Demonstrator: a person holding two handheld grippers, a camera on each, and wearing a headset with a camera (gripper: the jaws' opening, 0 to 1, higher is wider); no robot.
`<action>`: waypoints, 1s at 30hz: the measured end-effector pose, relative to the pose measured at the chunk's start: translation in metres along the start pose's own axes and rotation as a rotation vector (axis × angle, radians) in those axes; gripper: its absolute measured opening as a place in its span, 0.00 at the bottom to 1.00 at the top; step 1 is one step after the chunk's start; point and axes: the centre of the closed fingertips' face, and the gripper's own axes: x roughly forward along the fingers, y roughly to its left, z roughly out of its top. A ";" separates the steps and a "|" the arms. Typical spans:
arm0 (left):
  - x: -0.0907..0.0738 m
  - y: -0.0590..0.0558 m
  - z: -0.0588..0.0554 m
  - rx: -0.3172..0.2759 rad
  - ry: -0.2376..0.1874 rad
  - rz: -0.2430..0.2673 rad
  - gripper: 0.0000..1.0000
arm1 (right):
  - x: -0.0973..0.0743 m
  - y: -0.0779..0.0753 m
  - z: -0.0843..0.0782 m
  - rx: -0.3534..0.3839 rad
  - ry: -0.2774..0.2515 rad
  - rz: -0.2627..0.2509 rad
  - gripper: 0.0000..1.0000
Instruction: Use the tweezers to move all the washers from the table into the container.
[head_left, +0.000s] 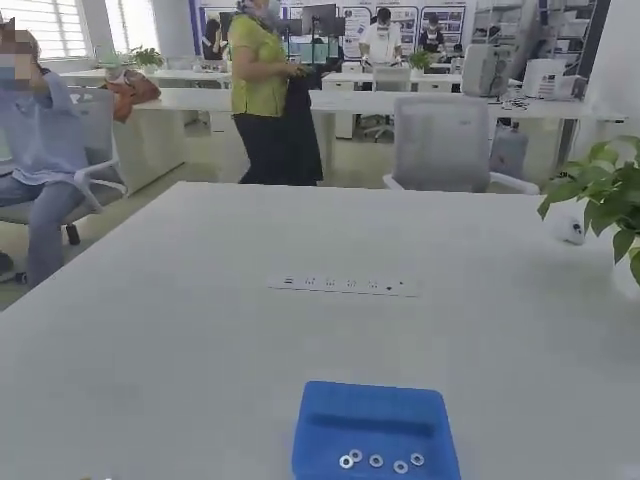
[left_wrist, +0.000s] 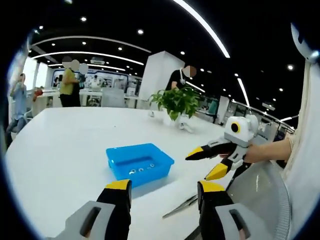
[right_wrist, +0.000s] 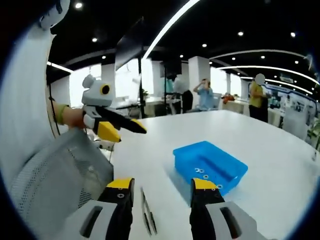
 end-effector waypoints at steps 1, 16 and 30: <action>-0.003 0.004 0.004 0.001 -0.025 0.040 0.58 | -0.010 -0.005 0.007 -0.007 -0.022 -0.036 0.46; -0.024 0.028 0.017 0.000 -0.144 0.328 0.86 | -0.110 -0.057 0.027 0.108 -0.182 -0.446 0.96; -0.019 0.030 0.007 0.039 -0.096 0.365 0.99 | -0.126 -0.073 0.026 0.110 -0.216 -0.576 0.99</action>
